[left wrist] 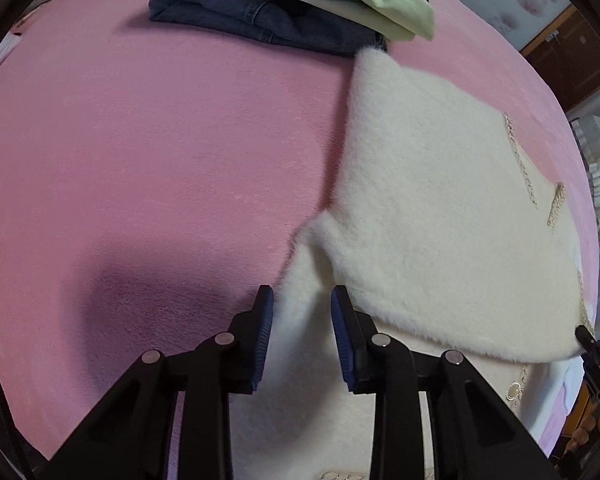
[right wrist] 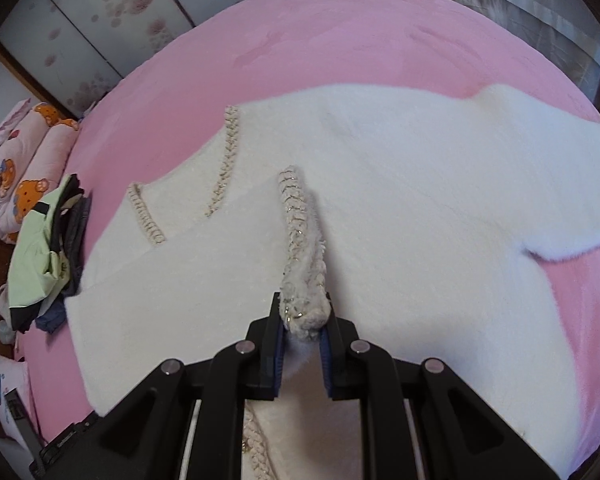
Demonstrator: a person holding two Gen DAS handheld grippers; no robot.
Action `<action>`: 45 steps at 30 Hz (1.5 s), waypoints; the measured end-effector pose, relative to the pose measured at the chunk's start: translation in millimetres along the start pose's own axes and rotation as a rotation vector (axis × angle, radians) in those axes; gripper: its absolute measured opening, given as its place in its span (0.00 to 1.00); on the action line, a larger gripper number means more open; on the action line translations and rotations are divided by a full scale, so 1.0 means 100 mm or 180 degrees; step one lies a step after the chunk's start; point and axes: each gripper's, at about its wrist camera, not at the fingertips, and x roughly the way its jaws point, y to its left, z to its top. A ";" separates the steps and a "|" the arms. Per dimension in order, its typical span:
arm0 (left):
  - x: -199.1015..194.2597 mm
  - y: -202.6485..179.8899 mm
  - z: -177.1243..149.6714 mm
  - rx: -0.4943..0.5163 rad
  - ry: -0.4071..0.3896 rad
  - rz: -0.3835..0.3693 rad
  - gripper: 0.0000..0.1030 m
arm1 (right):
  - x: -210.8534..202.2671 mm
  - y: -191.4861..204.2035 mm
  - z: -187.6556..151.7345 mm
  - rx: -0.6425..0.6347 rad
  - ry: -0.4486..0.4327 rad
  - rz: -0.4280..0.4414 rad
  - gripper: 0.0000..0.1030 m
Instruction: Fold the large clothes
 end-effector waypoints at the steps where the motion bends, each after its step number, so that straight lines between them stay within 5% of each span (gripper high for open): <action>1: -0.01 -0.01 0.02 0.0009 -0.0006 -0.0030 0.27 | 0.04 0.01 -0.01 -0.0005 0.0015 -0.0062 0.14; 6: -0.20 -0.09 -0.01 0.0040 -0.0078 -0.0377 0.27 | 0.26 0.07 -0.10 -0.0205 0.0214 -0.0446 0.15; 13: -0.27 -0.59 0.08 0.0832 0.0055 -0.0478 0.27 | 0.13 0.16 -0.10 -0.0325 0.0082 -0.0578 0.22; 22: -0.10 -1.21 0.19 0.1187 0.0262 -0.0765 0.27 | -0.25 0.59 -0.38 -0.0861 -0.0563 -0.0969 0.31; 27: -0.01 -1.37 0.03 0.1308 0.0436 -0.0909 0.27 | -0.36 0.88 -0.68 -0.1234 -0.0675 -0.0520 0.32; 31: 0.08 -1.36 -0.08 0.1318 0.0563 -0.0955 0.24 | -0.06 1.06 -0.86 -0.1271 -0.0020 0.0197 0.32; 34: 0.19 -1.37 -0.13 0.1317 0.0741 -0.1034 0.11 | 0.11 1.14 -0.99 -0.1126 0.0257 0.0483 0.29; 36: 0.30 -1.38 -0.16 0.1327 0.0833 -0.1000 0.09 | 0.20 1.20 -1.06 -0.1076 0.0368 0.0466 0.13; 42: 0.37 -1.26 -0.11 0.1291 0.0711 -0.0733 0.06 | 0.37 1.07 -0.86 -0.1001 0.0433 0.0488 0.00; 45: 0.29 -1.07 0.04 0.1158 0.0566 -0.0468 0.06 | 0.37 0.82 -0.67 -0.1045 0.0294 0.0182 0.00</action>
